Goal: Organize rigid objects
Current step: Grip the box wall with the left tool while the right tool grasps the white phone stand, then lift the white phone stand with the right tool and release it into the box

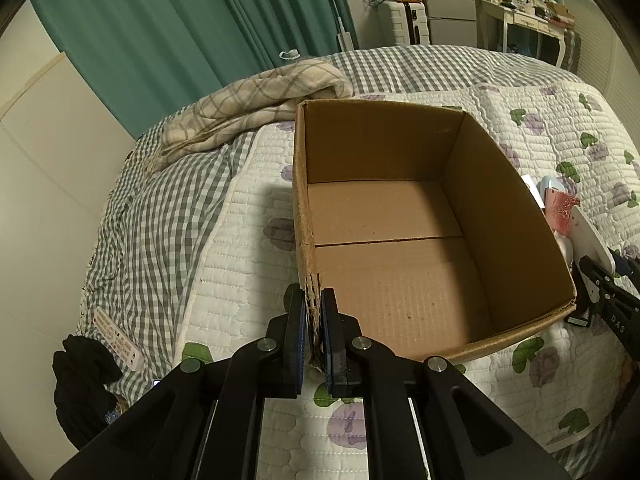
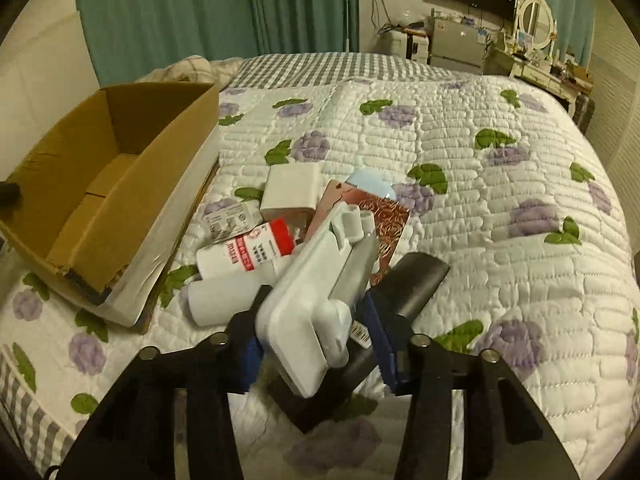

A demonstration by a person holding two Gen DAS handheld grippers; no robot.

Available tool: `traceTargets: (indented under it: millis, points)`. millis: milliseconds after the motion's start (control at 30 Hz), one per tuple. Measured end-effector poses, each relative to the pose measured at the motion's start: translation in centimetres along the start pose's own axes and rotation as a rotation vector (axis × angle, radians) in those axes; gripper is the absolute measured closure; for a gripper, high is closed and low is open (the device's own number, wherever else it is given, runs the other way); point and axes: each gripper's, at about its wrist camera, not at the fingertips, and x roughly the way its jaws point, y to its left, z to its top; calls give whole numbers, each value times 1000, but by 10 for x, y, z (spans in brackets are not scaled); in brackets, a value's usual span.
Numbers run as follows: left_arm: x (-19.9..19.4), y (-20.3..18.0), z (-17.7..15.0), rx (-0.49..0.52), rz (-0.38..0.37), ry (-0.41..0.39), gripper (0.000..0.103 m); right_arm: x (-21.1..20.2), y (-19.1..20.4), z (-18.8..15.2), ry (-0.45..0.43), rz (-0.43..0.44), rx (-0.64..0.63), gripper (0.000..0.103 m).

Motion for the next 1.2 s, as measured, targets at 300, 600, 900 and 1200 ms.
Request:
traceTargets:
  millis: [300,600,900,1200]
  points:
    - [0,0,0,0,-1,-2,96,-12,-19,6,-57,7,70,76]
    - [1,1,0,6,-1,-2,96,-51,-8,20,-190,34,-3,78]
    - [1,0,1,2,-6,-1,96,-90,17,72,-320,94,-70,78]
    - [1,0,1,3,-6,0,96,-88,78,119,-370,191,-171,78]
